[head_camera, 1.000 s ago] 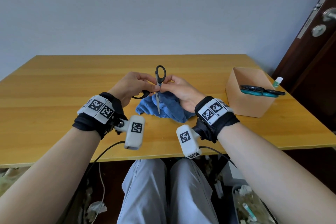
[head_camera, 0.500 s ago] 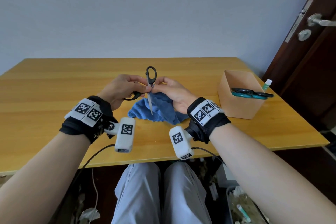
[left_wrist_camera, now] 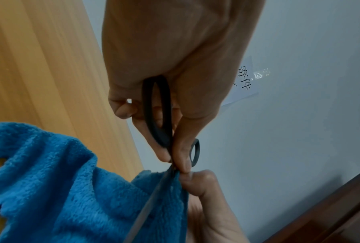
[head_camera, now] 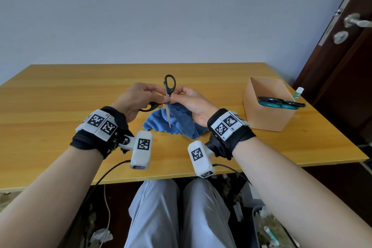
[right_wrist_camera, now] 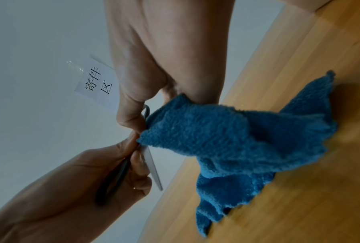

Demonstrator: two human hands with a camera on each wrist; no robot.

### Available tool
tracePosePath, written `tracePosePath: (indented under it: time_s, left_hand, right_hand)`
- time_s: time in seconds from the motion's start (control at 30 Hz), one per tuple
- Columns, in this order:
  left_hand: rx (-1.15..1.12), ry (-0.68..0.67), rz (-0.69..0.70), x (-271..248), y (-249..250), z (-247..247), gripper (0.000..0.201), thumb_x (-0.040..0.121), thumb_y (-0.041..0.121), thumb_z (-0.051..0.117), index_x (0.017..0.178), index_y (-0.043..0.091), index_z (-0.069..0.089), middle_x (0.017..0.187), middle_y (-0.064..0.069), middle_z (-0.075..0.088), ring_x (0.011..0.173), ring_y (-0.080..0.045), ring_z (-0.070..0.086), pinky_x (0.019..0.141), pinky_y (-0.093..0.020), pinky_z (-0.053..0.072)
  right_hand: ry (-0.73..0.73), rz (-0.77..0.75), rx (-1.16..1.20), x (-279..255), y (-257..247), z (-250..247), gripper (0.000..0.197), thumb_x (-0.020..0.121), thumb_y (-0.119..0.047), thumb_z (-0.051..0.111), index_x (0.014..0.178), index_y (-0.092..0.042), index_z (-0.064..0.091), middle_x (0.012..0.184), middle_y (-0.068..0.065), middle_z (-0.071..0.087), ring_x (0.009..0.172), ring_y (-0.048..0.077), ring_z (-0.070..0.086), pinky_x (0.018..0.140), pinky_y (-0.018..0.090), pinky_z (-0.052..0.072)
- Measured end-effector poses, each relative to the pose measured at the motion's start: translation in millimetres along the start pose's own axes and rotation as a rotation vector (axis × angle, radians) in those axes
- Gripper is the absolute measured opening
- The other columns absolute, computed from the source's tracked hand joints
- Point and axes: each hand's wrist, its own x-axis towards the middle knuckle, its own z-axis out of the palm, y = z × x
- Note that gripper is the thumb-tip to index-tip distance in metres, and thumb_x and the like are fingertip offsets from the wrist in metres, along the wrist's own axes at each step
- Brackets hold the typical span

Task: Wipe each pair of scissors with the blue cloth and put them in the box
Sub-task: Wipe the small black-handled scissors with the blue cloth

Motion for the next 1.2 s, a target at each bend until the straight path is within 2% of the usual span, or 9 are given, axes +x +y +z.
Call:
tracePosePath:
  time_s: [0.1,0.3,0.47,0.6,0.7,0.77,0.93,1.07,1.2]
  left_hand:
    - [0.007,-0.003,-0.003,0.0,0.0,-2.2,0.017,0.084,0.01,0.078,0.099,0.005,0.073,0.062,0.001,0.065,0.062,-0.012,0.058,0.068,-0.025,0.04]
    - [-0.006,-0.022,-0.001,-2.0,0.8,-0.9,0.01,0.084,0.009,0.077,0.094,0.008,0.073,0.061,0.005,0.066,0.066,-0.013,0.06,0.071,-0.026,0.039]
    - [-0.002,-0.031,0.004,-3.2,-0.1,-0.6,0.008,0.083,0.008,0.078,0.086,0.014,0.074,0.065,-0.002,0.065,0.067,-0.016,0.058,0.071,-0.03,0.036]
    - [0.003,-0.028,0.004,-3.1,2.3,1.7,0.009,0.085,0.007,0.076,0.084,0.016,0.073,0.061,0.003,0.067,0.06,-0.008,0.059,0.065,-0.024,0.036]
    - [0.013,-0.025,-0.004,-3.1,2.4,-0.9,0.006,0.085,0.009,0.077,0.087,0.014,0.073,0.061,0.003,0.066,0.055,-0.005,0.057,0.062,-0.022,0.036]
    - [0.016,-0.021,-0.008,-3.1,1.7,-0.8,0.007,0.085,0.008,0.077,0.088,0.013,0.073,0.061,0.003,0.066,0.056,-0.006,0.058,0.064,-0.024,0.037]
    - [0.01,-0.026,-0.003,-3.9,2.7,0.1,0.007,0.084,0.008,0.077,0.089,0.012,0.073,0.062,0.002,0.066,0.059,-0.009,0.059,0.073,-0.028,0.039]
    - [0.011,-0.025,-0.007,-4.1,2.3,-2.6,0.007,0.083,0.009,0.078,0.086,0.014,0.074,0.063,0.003,0.067,0.067,-0.014,0.06,0.082,-0.034,0.04]
    - [0.017,-0.02,-0.006,-4.4,3.5,-1.2,0.006,0.084,0.01,0.078,0.087,0.014,0.074,0.063,0.001,0.066,0.057,-0.007,0.058,0.072,-0.029,0.037]
  right_hand:
    - [-0.007,-0.002,0.0,0.4,0.2,-0.9,0.017,0.087,-0.003,0.066,0.088,-0.017,0.056,0.093,0.012,0.064,0.084,0.024,0.059,0.073,0.033,0.047]
    - [-0.011,-0.01,0.012,-1.7,-0.8,0.1,0.022,0.086,-0.004,0.069,0.081,-0.018,0.053,0.085,0.006,0.064,0.072,0.017,0.06,0.063,0.026,0.049]
    - [-0.014,-0.003,-0.019,-1.4,0.1,-2.2,0.02,0.088,-0.001,0.064,0.083,-0.018,0.054,0.083,0.006,0.062,0.071,0.017,0.057,0.061,0.026,0.046]
    - [-0.008,-0.01,0.002,-1.3,0.1,-0.3,0.024,0.085,-0.009,0.074,0.078,-0.018,0.052,0.091,0.009,0.064,0.08,0.02,0.06,0.068,0.028,0.049]
    - [-0.013,0.008,0.015,-0.3,0.5,-2.4,0.021,0.086,-0.002,0.068,0.08,-0.018,0.055,0.089,0.01,0.065,0.078,0.023,0.06,0.067,0.03,0.048]
    - [-0.014,0.017,-0.003,0.0,0.1,-2.9,0.021,0.086,0.0,0.064,0.079,-0.018,0.055,0.085,0.009,0.064,0.076,0.023,0.058,0.063,0.029,0.047]
    - [-0.026,0.006,-0.018,-2.2,-1.9,0.7,0.024,0.086,-0.009,0.072,0.077,-0.018,0.053,0.089,0.008,0.064,0.076,0.019,0.06,0.063,0.025,0.05]
    - [-0.028,0.012,-0.014,-1.2,-2.2,-2.4,0.022,0.088,0.001,0.06,0.08,-0.018,0.054,0.084,0.007,0.062,0.07,0.019,0.056,0.059,0.026,0.046]
    - [-0.026,0.015,-0.004,-1.6,-2.7,0.5,0.023,0.086,-0.006,0.071,0.078,-0.018,0.054,0.087,0.007,0.066,0.075,0.019,0.061,0.066,0.028,0.05]
